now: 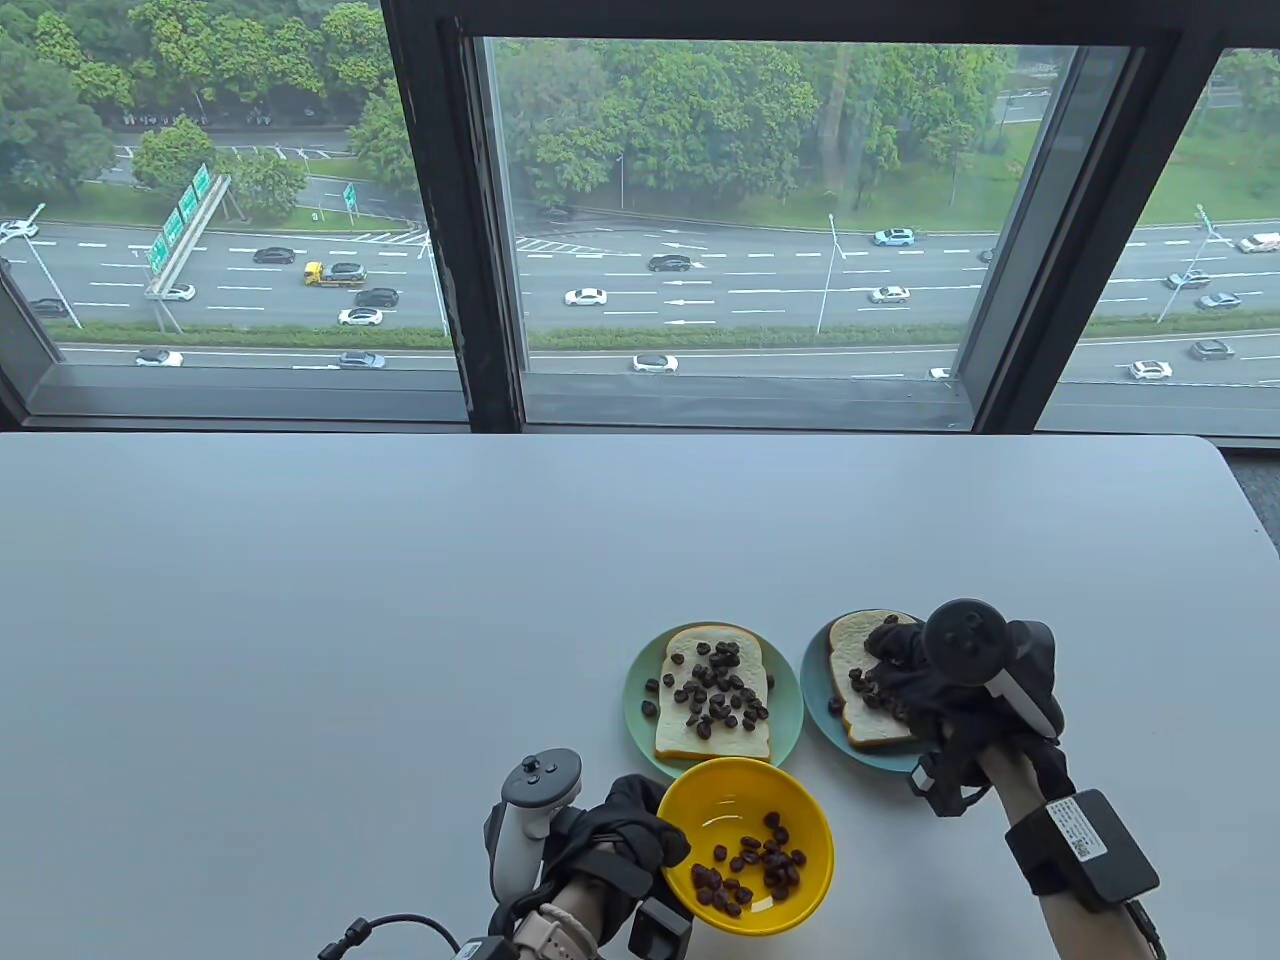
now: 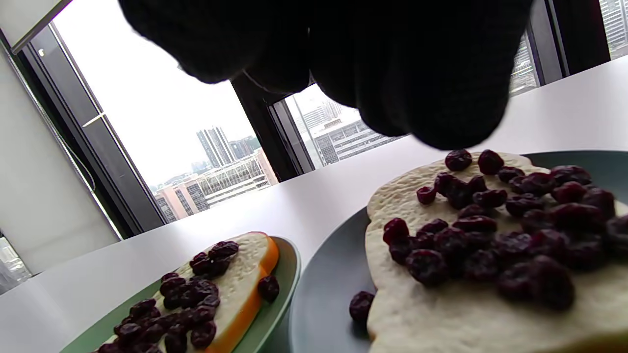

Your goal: Sprinkle cranberries onto toast

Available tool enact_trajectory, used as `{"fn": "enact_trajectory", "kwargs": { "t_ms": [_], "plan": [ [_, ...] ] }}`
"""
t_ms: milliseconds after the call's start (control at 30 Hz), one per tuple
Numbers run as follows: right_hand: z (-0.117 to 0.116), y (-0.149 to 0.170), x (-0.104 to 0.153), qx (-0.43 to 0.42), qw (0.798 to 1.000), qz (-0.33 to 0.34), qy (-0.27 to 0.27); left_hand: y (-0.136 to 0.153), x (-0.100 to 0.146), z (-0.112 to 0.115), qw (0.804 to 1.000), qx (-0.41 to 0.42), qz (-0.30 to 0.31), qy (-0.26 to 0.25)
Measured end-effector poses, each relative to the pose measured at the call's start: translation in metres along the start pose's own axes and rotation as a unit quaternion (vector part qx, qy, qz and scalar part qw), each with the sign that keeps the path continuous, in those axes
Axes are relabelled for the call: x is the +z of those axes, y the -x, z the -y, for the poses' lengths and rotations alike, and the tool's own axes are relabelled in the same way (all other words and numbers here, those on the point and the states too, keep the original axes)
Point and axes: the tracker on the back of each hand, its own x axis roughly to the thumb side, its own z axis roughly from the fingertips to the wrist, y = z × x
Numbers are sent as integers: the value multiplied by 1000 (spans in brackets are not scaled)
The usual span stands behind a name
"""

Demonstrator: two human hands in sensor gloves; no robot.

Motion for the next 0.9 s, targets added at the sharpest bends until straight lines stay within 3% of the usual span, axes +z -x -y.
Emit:
{"fn": "enact_trajectory", "kwargs": {
  "t_ms": [100,300,400,533,633,767,900],
  "plan": [
    [-11,-34,7,-13,996,67,-64,0,0,0,1000,2,1,-2],
    [-49,-103,34,28,957,193,-213,-2,1,-2,1000,4,9,-6],
    [-64,-115,45,72,933,212,-281,-2,2,-3,1000,8,11,-9],
    [-78,-114,51,170,905,201,-334,-3,2,-3,1000,17,20,-6],
    [-89,-113,54,157,887,215,-378,-3,2,-2,1000,5,19,-9],
    [-103,-116,57,166,887,229,-366,-2,3,-2,1000,-6,12,-17],
    [-119,-123,64,214,891,254,-310,-2,2,-3,1000,-6,8,-14]
  ]
}}
